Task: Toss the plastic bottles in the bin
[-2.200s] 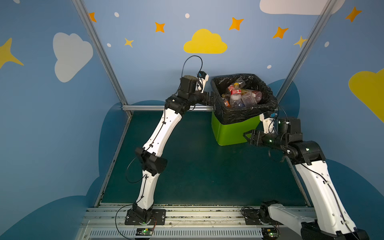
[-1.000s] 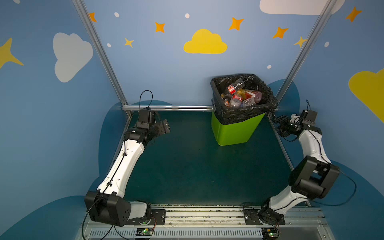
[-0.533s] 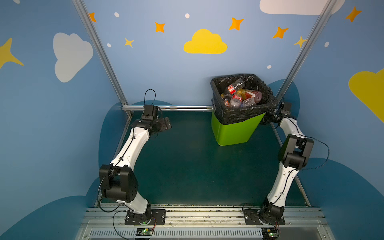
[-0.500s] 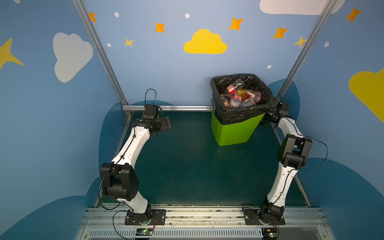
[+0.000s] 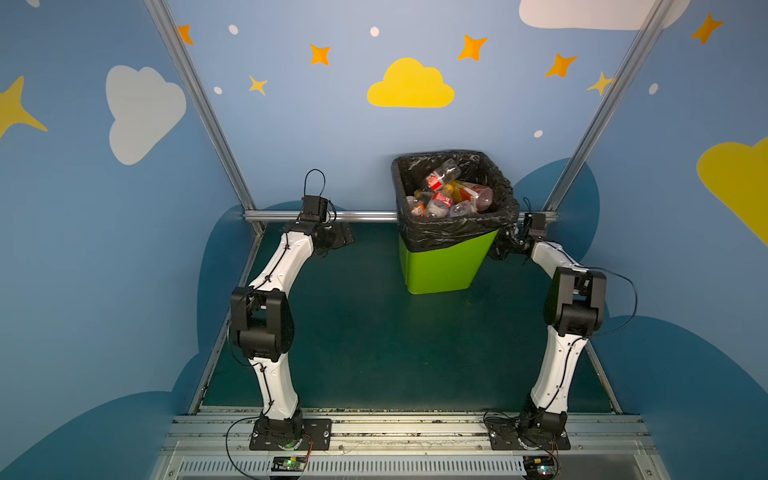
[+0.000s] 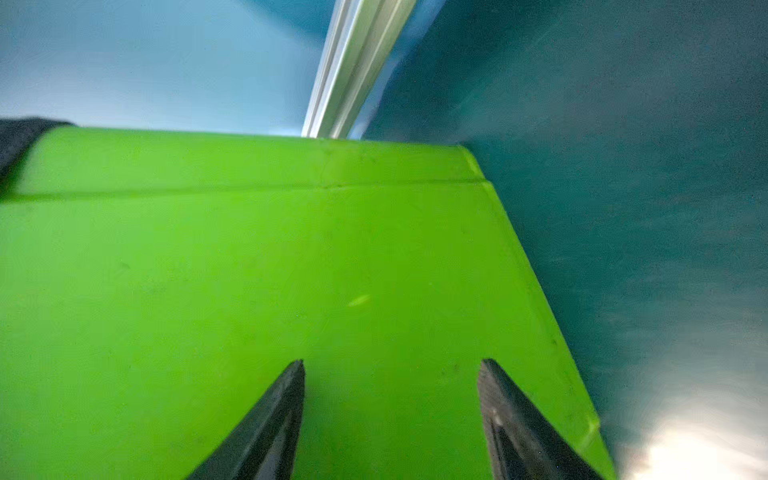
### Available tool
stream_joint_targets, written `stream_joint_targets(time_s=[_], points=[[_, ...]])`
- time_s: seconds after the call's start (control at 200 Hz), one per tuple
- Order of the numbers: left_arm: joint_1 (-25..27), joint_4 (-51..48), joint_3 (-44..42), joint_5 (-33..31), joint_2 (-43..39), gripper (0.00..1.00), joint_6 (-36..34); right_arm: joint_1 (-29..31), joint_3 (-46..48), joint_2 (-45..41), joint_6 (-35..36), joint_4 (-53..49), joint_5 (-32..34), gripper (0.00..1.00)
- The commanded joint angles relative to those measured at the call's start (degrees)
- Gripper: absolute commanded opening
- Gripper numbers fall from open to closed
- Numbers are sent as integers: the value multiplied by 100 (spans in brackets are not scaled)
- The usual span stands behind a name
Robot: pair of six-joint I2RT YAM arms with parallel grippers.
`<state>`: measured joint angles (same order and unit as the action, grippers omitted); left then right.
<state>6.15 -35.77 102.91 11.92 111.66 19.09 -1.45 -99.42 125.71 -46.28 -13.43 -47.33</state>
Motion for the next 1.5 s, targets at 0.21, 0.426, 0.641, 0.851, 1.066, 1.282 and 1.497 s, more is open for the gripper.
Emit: stream_joint_targets(time_s=[0.21, 0.426, 0.641, 0.851, 1.066, 1.282, 1.497], points=[[17, -662, 827, -452, 392, 100, -280, 1056, 657, -343, -544, 1019, -871, 67], [-59, -749, 637, -469, 287, 100, -371, 800, 1267, -1154, -3, 448, -105, 69], [-86, -794, 326, -995, 113, 100, -293, 216, 1435, -1993, 1022, -669, 750, 71], [-788, 388, -1804, -1435, -1781, 100, -124, -304, 1865, -3118, 2351, -1022, 1355, 76], [-1083, 1182, -3421, -2148, -3247, 100, -659, -199, 2418, -4388, 2892, -623, 1776, 92], [-1354, 2820, -5198, -1392, -3458, 100, -994, -115, 3320, -5083, 3061, -248, 2145, 94], [-1354, 5718, -6871, -762, -3049, 100, -1160, -135, 3640, -5221, 3113, -267, 2465, 94]])
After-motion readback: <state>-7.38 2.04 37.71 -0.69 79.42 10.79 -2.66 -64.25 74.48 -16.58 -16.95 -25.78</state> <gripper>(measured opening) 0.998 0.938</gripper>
